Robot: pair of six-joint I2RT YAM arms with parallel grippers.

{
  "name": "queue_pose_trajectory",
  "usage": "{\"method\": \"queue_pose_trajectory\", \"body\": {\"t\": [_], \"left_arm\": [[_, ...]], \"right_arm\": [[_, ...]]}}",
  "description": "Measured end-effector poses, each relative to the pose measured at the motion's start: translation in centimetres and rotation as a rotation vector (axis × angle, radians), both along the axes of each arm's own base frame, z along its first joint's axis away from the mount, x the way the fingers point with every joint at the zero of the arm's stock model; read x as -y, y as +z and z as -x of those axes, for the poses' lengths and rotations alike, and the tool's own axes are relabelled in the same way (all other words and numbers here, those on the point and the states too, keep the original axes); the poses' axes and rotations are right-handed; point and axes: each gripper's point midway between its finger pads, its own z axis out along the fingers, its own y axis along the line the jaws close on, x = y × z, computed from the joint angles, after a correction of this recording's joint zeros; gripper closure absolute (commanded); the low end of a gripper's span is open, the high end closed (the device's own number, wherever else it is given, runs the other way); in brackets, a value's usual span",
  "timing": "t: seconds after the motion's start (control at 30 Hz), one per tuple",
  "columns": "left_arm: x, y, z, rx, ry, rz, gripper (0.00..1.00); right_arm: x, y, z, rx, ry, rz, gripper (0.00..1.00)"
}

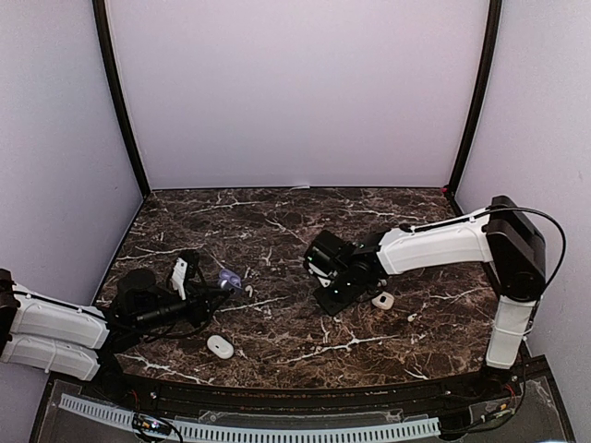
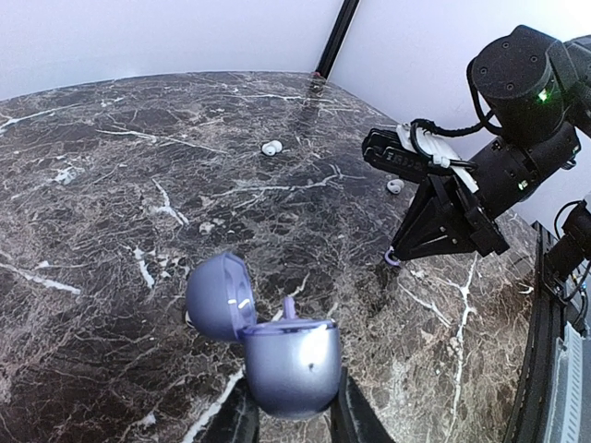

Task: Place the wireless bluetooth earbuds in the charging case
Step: Adjust the left earbud at the center of the board.

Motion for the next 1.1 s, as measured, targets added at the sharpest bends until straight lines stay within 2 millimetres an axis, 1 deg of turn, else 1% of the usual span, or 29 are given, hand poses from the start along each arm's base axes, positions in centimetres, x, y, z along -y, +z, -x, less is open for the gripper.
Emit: {"method": "queue_pose_trajectory", "body": {"t": [0.2, 0.53, 0.63, 0.67, 0.73, 0.77, 0.83, 0.87, 0.97, 1.07, 1.1], "left_arm": [[0.0, -0.3, 0.1, -0.011, -0.001, -0.01, 0.86], [0.2, -0.1, 0.0, -0.015, -0.007, -0.011, 0.86], [0.2, -0.3, 0.0, -0.019, -0.008, -0.014, 0.86], [0.2, -0.3, 0.0, -0.02, -0.009, -0.015, 0.86], [0.2, -0.5, 0.0, -0.025, -0.01, -0.018, 0.86], [0.2, -0.5, 0.1, -0.027, -0.011, -0.02, 0.86], [0.2, -0.6, 0.1, -0.029, -0.013, -0.02, 0.86], [0.2, -0.6, 0.1, -0.029, -0.013, -0.021, 0.86], [0.2, -0.6, 0.1, -0.03, -0.015, -0.021, 0.86], [0.3, -0.8, 0.2, -0.035, -0.018, -0.023, 0.86], [0.3, -0.8, 0.2, -0.037, -0.018, -0.025, 0.86]], "right_arm": [[0.3, 0.8, 0.3, 0.014, -0.003, -0.035, 0.89], [1.6, 0.3, 1.4, -0.004, 0.0, -0.038, 0.87], [2.0, 0.3, 1.7, -0.004, -0.001, -0.038, 0.85], [2.0, 0.4, 1.7, -0.004, -0.004, -0.04, 0.82], [2.2, 0.6, 1.7, 0.0, -0.009, -0.045, 0.71], [2.3, 0.7, 1.8, 0.004, -0.011, -0.046, 0.68], [2.7, 1.0, 1.7, 0.011, -0.021, -0.056, 0.67], [2.8, 1.0, 1.8, 0.012, -0.025, -0.062, 0.65], [2.8, 1.2, 1.8, 0.01, -0.032, -0.085, 0.45], [2.4, 1.4, 1.5, 0.013, -0.034, -0.106, 0.38], [2.2, 1.4, 1.4, 0.014, -0.035, -0.112, 0.37]]}}
